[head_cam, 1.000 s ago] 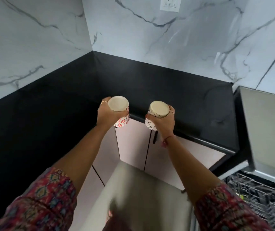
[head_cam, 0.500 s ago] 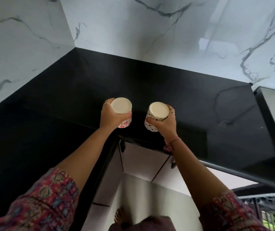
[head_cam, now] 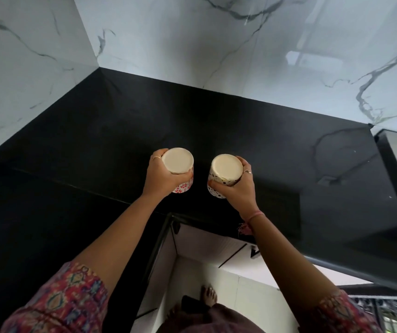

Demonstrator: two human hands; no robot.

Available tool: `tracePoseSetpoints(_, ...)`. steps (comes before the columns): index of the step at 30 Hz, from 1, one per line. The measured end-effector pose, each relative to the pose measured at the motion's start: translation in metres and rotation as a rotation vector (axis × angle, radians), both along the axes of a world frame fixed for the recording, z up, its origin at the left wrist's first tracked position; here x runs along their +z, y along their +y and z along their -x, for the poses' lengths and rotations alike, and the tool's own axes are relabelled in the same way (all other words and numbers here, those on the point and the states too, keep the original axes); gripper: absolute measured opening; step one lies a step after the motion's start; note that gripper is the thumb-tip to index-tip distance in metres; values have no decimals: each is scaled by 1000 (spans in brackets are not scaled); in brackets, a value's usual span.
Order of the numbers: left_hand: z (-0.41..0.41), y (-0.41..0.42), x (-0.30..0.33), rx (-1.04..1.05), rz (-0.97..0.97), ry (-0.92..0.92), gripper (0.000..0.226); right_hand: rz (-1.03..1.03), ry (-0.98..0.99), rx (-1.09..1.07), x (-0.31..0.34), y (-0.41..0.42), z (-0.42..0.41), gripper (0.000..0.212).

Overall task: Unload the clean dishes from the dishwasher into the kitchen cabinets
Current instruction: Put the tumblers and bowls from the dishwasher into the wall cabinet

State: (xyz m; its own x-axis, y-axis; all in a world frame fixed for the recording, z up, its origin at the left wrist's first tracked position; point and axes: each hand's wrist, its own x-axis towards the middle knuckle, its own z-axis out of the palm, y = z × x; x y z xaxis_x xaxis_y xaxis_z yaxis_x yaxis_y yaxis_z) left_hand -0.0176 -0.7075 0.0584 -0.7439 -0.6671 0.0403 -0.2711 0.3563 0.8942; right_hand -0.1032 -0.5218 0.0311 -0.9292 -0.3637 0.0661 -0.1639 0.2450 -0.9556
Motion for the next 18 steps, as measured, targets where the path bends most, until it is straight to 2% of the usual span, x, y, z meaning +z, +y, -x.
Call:
tracePoseSetpoints(5,2,-6,2,-39,-51,-43,101,41,-12,22,7,8,1,107)
tracePoseSetpoints(8,8,-10,17,-27,-82,37,96,136,27,-24,26,11,7,96)
tracePoseSetpoints(13,25,-18,67,8,-3,225,81,199,240,-83,77,3,33,68)
tracePoseSetpoints(18,45,-24,132,31,64,417,73,188,509,-98,136,-18,54,61)
